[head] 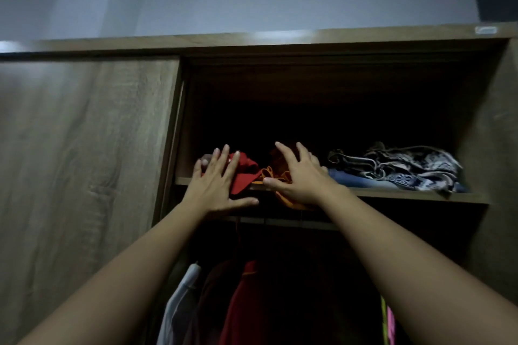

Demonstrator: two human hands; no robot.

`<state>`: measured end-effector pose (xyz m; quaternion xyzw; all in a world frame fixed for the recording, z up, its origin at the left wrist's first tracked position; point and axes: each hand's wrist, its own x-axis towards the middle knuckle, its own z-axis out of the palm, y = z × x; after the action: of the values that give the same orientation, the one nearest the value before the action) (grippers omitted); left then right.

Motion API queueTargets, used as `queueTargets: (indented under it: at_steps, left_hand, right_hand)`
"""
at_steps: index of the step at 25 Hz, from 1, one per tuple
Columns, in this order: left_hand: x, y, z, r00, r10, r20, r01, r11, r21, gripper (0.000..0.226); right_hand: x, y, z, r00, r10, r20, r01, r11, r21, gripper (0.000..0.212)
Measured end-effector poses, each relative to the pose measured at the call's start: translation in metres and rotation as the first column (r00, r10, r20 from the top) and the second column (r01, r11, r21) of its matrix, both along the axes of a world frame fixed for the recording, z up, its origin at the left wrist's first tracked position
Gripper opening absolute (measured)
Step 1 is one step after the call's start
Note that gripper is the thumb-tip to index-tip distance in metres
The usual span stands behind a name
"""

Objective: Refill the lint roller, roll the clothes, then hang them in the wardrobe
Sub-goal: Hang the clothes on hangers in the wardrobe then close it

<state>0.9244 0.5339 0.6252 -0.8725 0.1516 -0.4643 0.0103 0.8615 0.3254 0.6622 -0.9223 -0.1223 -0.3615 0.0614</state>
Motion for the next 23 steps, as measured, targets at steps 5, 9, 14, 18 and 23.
queueTargets:
  at_steps: [5,9,14,18,23]
  left_hand:
    - [0.018,-0.002,-0.009,0.997,0.005,0.078,-0.004,1.000,-0.011,0.134]
    - [0.017,-0.002,-0.009,0.995,0.009,0.102,-0.009,1.000,0.001,0.137]
    - [0.015,-0.003,-0.009,0.995,-0.009,0.097,0.009,1.000,0.005,0.134]
    - [0.016,-0.001,-0.010,0.997,0.000,0.076,-0.001,1.000,0.013,0.138]
    - [0.003,0.002,0.000,0.995,-0.080,-0.058,0.079,0.997,-0.010,0.137]
  right_hand:
    - [0.037,0.004,0.009,0.957,-0.212,-0.197,0.153,0.948,-0.279,0.090]
    - [0.025,-0.001,0.007,0.989,-0.148,-0.021,0.130,0.924,-0.359,0.079]
    - [-0.021,-0.013,0.028,0.995,0.039,0.087,-0.008,0.943,-0.332,0.015]
    - [-0.062,-0.027,0.046,0.967,0.140,0.215,-0.099,0.977,-0.191,0.020]
    - [-0.125,-0.047,0.074,0.890,0.265,0.370,-0.311,0.948,0.067,0.015]
